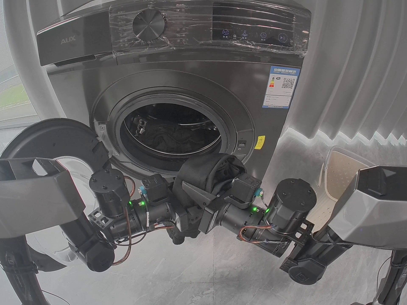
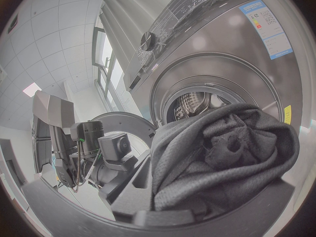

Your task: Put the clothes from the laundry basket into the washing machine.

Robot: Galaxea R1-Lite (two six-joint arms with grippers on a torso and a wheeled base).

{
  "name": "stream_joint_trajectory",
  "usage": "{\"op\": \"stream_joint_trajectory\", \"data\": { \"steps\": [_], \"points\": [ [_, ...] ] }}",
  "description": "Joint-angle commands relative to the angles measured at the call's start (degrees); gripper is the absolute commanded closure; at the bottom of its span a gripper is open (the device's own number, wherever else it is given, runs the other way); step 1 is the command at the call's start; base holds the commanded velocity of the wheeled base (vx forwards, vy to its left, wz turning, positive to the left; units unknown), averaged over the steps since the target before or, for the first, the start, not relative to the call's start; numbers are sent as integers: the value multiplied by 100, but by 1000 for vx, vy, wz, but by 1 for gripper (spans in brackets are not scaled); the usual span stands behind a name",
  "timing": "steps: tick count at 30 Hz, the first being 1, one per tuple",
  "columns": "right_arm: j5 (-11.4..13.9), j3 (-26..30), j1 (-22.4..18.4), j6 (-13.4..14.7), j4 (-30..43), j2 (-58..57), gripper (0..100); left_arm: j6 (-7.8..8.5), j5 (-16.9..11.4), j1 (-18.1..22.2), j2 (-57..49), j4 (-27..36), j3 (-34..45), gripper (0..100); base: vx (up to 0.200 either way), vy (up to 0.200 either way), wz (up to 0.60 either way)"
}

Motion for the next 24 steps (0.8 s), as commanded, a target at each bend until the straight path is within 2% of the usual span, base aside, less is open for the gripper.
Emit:
{"op": "stream_joint_trajectory", "data": {
  "steps": [1,13,14,16,19,21,24],
  "points": [
    [-5,16,8,5,-3,9,100,-8,27,2,61,-3,-111,100,0,0,0],
    [3,33,-27,23,-3,18,100,-16,18,37,-9,-3,-111,100,0,0,0],
    [3,16,-36,32,-12,18,0,-16,27,37,-9,-3,-111,100,0,0,0],
    [-5,16,-62,49,-12,9,0,-16,36,37,-9,-3,-120,100,0,0,0],
    [-111,139,-106,67,-3,-35,0,-78,273,99,8,-3,-146,100,0,0,0],
    [-234,323,-159,67,-3,-140,0,-95,432,196,17,-3,-155,100,0,0,0],
    [-278,728,-291,58,-3,-386,0,-104,467,389,17,-3,-155,100,0,0,0]
  ]
}}
